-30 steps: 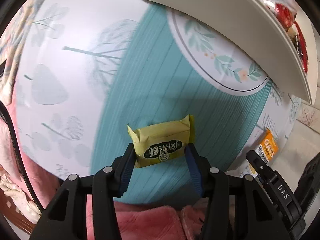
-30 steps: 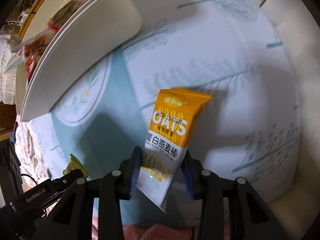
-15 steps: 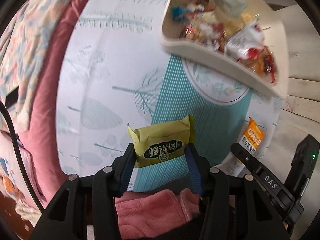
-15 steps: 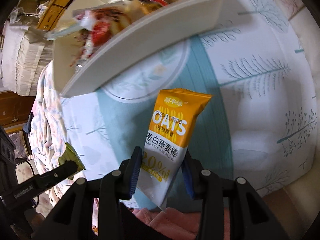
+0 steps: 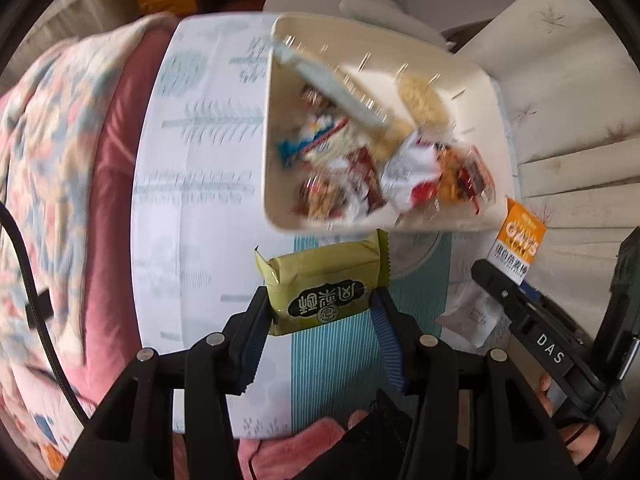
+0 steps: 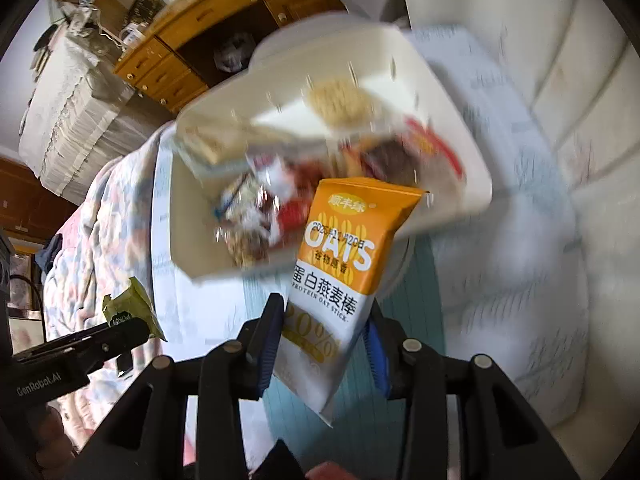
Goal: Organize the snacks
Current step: 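Lift the green packet and OATS bar and carry them over the tray, then open both tools to release the green packet and OATS bar into the tray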
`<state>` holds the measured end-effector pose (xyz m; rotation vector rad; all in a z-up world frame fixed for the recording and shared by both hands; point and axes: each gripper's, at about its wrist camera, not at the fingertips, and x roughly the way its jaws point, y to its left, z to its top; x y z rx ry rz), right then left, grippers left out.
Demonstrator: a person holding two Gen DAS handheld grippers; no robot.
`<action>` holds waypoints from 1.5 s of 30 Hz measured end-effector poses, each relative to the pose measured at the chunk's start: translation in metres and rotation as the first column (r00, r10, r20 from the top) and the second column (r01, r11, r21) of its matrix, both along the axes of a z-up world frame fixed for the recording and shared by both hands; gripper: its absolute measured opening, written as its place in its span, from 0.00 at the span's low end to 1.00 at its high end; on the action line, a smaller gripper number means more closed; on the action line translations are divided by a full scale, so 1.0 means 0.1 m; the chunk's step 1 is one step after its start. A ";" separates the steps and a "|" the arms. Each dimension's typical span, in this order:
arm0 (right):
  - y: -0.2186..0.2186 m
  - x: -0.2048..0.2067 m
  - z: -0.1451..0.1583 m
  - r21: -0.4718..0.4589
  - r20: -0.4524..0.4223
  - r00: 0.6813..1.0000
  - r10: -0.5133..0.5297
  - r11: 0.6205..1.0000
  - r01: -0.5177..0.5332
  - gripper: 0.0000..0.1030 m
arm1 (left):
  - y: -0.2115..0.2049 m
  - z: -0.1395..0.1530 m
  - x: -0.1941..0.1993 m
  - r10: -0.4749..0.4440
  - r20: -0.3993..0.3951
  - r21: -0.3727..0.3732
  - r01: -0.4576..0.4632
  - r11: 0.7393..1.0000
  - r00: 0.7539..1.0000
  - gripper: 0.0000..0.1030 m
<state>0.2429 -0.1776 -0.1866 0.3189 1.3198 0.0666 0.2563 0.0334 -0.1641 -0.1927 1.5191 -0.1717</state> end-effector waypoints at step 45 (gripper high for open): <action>-0.14 -0.60 -0.09 -0.201 0.232 0.963 -0.134 0.962 0.183 0.78 | 0.16 -0.02 -0.44 -0.098 0.435 -0.058 0.137 0.989 0.895 0.67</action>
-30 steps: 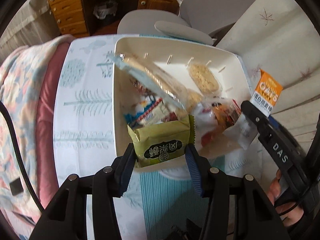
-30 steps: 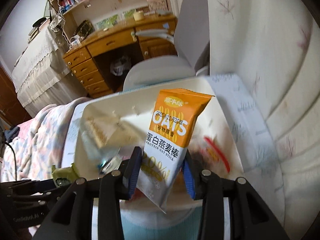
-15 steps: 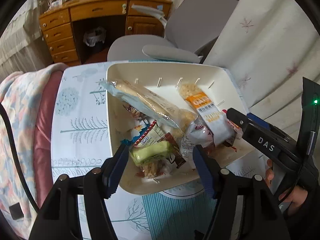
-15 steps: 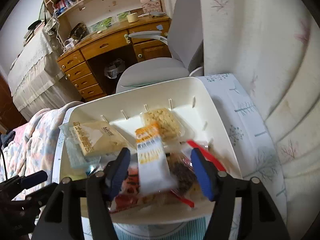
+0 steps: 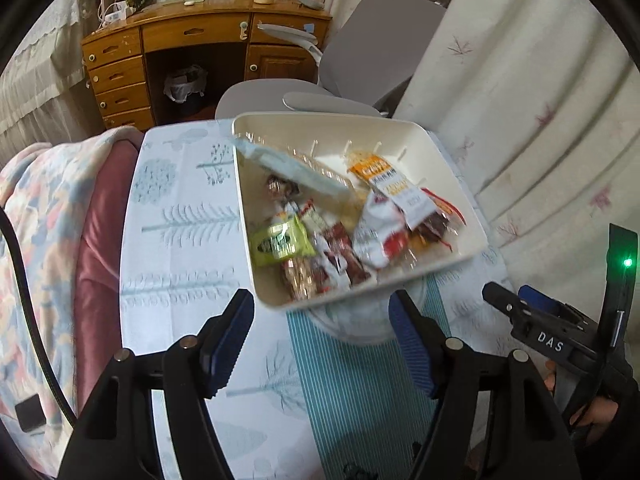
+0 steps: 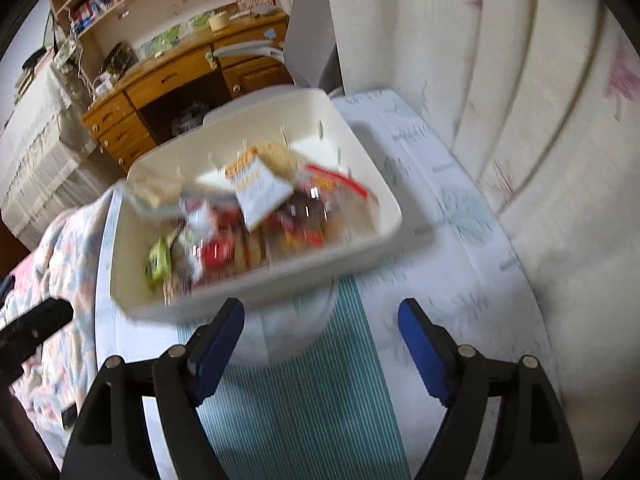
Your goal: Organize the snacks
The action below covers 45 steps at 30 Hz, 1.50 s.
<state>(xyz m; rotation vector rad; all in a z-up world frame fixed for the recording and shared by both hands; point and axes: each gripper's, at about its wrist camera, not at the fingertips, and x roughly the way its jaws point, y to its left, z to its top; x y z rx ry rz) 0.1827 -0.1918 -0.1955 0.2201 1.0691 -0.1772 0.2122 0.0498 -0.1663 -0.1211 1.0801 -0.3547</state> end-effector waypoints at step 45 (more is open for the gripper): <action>-0.49 -1.60 1.01 0.028 0.057 0.935 0.351 0.935 -0.353 1.00 | -1.11 0.96 -1.95 0.297 0.164 0.244 -0.330 0.912 0.941 0.99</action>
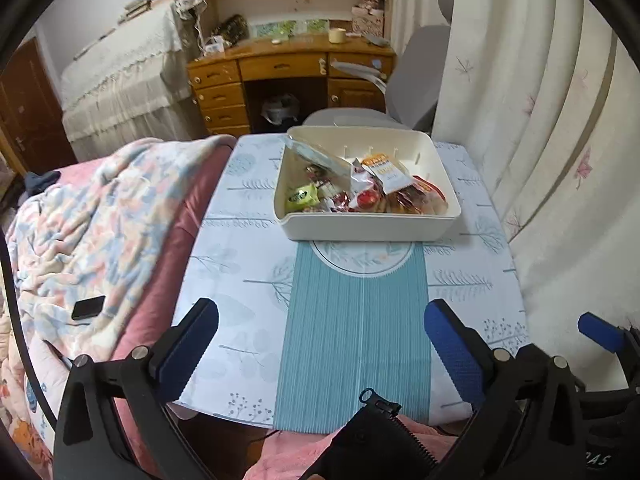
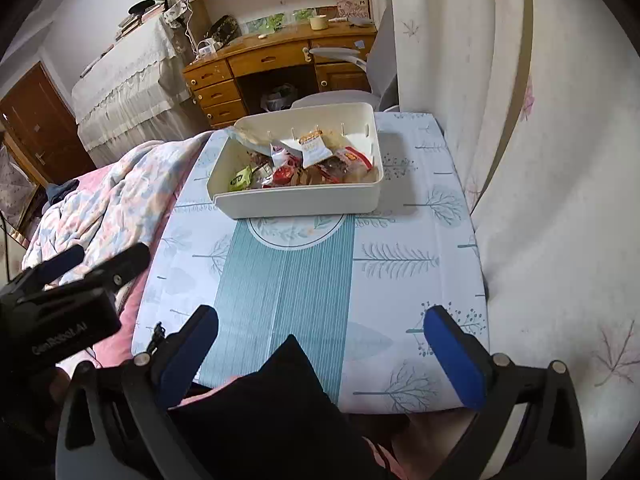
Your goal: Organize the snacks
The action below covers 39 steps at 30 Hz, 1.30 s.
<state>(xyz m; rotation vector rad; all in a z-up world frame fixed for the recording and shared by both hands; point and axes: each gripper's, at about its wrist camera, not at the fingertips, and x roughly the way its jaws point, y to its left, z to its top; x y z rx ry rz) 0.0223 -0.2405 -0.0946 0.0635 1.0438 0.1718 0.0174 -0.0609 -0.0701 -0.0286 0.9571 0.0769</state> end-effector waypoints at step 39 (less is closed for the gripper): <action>-0.05 0.00 -0.13 -0.091 -0.031 0.999 -0.029 0.995 0.026 1.00 | -0.12 -0.17 0.04 -0.041 -0.048 0.000 0.041 0.999 0.998 0.99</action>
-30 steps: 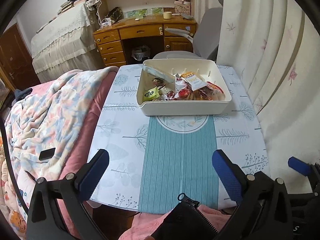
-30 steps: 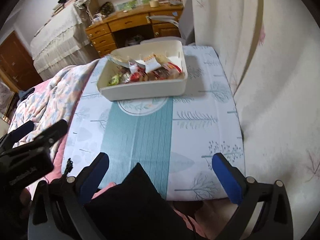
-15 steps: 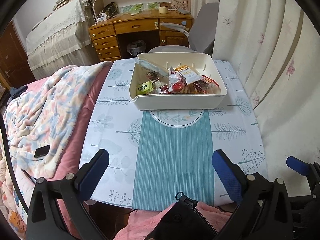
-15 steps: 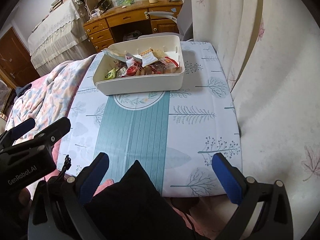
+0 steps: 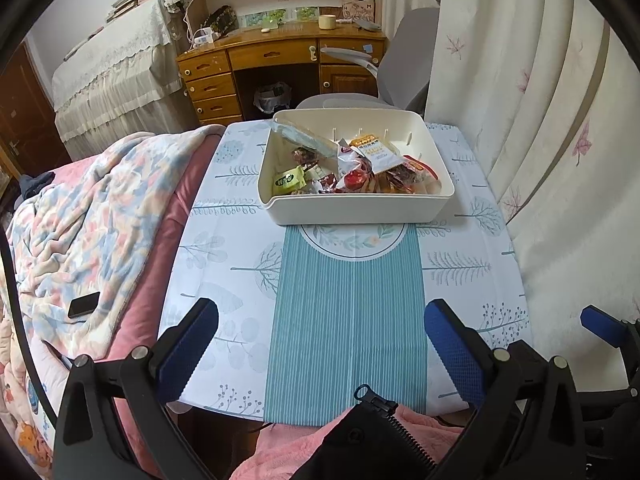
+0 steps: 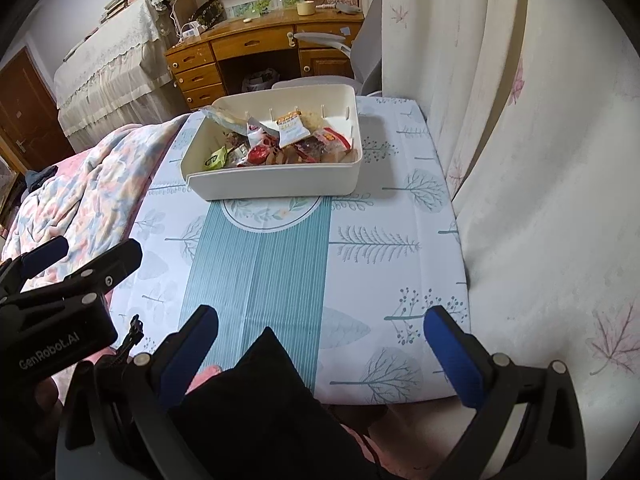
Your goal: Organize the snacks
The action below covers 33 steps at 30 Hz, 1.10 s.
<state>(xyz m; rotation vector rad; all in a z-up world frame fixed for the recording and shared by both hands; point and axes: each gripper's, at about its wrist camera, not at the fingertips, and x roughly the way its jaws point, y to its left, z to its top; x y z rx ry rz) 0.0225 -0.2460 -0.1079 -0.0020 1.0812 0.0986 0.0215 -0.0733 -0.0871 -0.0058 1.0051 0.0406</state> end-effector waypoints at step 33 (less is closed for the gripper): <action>0.04 0.02 0.14 0.003 0.048 0.999 0.003 1.000 -0.004 1.00 | 0.05 0.14 -0.07 0.026 0.060 0.002 -0.026 1.000 0.998 0.99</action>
